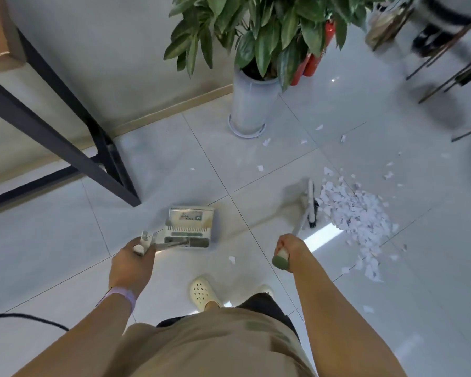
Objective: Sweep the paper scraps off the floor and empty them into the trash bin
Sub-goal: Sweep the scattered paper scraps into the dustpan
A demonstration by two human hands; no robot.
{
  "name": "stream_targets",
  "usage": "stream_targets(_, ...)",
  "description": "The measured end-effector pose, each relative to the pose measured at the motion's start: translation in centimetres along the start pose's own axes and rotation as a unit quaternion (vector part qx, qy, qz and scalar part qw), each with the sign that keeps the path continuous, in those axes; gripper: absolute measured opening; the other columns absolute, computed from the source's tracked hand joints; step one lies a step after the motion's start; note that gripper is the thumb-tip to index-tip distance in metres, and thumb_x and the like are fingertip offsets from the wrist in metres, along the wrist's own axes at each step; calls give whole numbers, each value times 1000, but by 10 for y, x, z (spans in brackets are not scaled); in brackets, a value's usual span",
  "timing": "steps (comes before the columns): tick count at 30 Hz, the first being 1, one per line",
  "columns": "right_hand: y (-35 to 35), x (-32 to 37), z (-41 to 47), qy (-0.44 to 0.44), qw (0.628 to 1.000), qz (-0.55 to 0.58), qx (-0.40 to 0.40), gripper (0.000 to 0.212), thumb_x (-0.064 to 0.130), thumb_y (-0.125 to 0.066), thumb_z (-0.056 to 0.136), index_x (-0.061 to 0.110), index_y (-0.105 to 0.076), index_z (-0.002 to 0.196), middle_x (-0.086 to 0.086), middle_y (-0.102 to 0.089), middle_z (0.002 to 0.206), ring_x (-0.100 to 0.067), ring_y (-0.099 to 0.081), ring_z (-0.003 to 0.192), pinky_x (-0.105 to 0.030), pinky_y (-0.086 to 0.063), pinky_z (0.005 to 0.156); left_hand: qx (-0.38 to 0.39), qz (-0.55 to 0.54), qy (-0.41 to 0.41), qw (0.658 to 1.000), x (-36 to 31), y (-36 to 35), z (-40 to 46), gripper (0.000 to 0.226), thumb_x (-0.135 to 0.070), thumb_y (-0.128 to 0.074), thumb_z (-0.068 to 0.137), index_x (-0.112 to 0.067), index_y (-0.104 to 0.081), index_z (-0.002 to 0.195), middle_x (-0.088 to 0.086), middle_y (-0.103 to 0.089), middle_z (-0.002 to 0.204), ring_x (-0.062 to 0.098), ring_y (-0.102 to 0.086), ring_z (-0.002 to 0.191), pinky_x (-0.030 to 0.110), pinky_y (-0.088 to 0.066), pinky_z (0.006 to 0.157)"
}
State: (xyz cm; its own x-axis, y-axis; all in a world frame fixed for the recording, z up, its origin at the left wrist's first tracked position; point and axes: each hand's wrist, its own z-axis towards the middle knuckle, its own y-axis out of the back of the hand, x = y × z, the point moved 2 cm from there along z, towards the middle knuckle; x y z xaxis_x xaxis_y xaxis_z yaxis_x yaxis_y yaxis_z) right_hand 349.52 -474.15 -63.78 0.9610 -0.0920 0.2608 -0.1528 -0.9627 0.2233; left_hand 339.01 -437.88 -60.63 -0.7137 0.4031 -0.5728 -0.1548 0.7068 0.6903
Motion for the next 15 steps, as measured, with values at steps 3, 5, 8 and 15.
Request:
stream_targets(3, 15, -6, -14, 1, 999, 31, 8, 10, 0, -49, 80, 6, -49, 72, -10, -52, 63, -22, -51, 52, -27, -46, 49, -4, -16, 2, 1000, -7, -4, 6, 30, -44, -58, 95, -19, -61, 78, 8, -63, 69, 32, -57, 67, 36, -47, 59)
stream_targets(5, 40, -9, -17, 2, 995, 93, 27, 18, 0, -51, 86, 9, -47, 71, -4, -45, 53, -15, -46, 40, -20, -43, 40, -2, -18, 0, 1000, -13, -12, 8, 26, -41, -59, 96, -20, -62, 80, 7, -63, 72, 32, -58, 69, 36, -47, 60)
stream_targets(8, 72, -5, -22, -10, 991, 117, 63, 23, 0, -53, 86, 14, -41, 72, 2, -41, 49, -10, -41, 35, -18, -36, 34, 3, -19, -2, 1000, -21, -23, 3, 20, -36, -59, 95, -19, -64, 85, 7, -65, 75, 31, -59, 70, 34, -47, 60)
stream_targets(15, 71, -26, -47, -63, 971, 71, 219, 23, -5, -46, 90, 14, -41, 77, 2, -37, 47, -8, -36, 32, -17, -35, 31, -31, 16, 15, 999, -17, -45, -43, 18, -34, -58, 96, -19, -61, 86, 6, -63, 77, 29, -57, 71, 34, -42, 62)
